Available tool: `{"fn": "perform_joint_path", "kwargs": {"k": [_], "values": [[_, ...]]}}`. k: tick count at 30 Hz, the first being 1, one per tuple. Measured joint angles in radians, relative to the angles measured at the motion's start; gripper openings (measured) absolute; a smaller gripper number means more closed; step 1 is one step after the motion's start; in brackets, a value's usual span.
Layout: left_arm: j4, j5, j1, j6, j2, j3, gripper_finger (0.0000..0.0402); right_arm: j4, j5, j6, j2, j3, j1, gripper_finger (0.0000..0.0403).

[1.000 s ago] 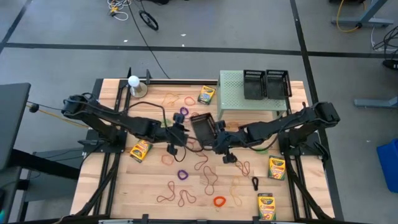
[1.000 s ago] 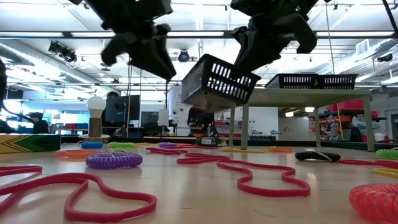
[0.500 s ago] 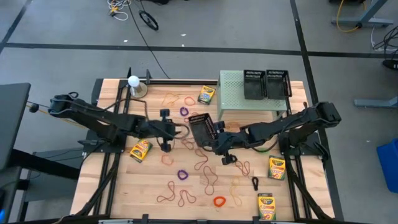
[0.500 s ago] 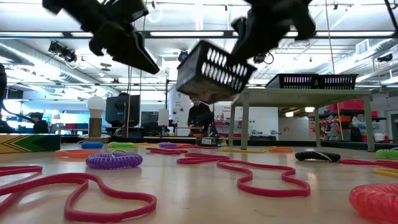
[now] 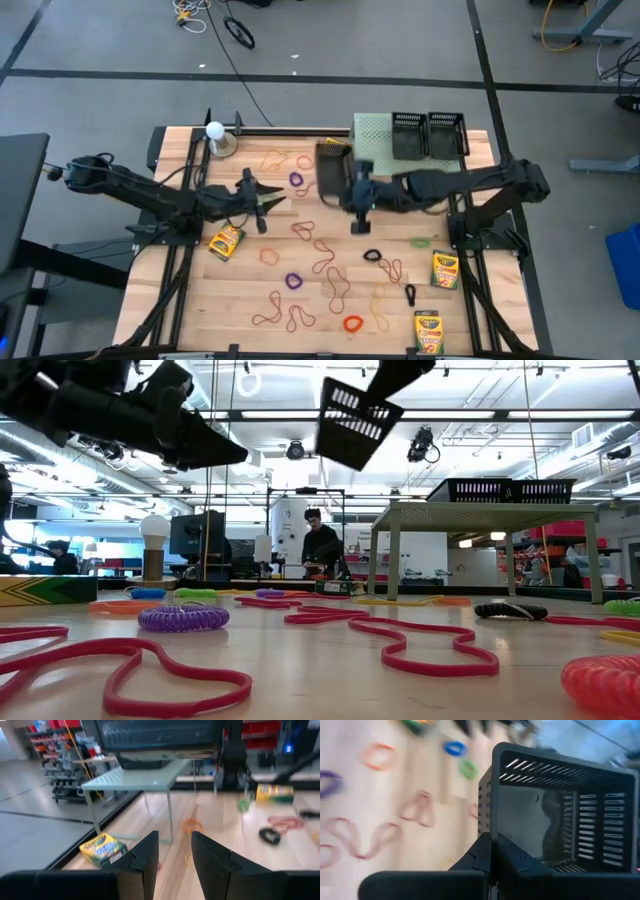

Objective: Pick & Place Office Desk Supplies
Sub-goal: Put the black basket on the shelf

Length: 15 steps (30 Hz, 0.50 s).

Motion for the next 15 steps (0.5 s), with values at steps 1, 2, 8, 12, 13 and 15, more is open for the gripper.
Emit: {"fn": "perform_joint_path", "kwargs": {"k": [1, 2, 8, 12, 13, 15], "values": [[0.032, 0.008, 0.003, -0.009, 0.002, -0.011, 0.0124, -0.025, 0.004, -0.013, -0.001, 0.011, -0.021, 0.0013], [0.053, 0.016, 0.007, -0.013, 0.002, -0.022, 0.0124, -0.049, 0.005, -0.034, -0.001, 0.015, -0.046, 0.0013], [0.063, 0.033, 0.006, -0.033, 0.003, -0.046, 0.0124, -0.174, -0.03, -0.12, 0.002, 0.016, -0.208, 0.0014], [0.062, 0.036, 0.006, -0.033, 0.003, -0.046, 0.0124, -0.19, -0.078, -0.189, 0.003, 0.007, -0.295, 0.0014], [0.06, 0.04, 0.006, -0.033, 0.003, -0.046, 0.0124, -0.195, -0.093, -0.208, 0.003, 0.007, -0.314, 0.0014], [0.06, 0.043, 0.006, -0.032, 0.003, -0.046, 0.0124, -0.208, -0.131, -0.255, 0.003, 0.007, -0.35, 0.0015]]}}
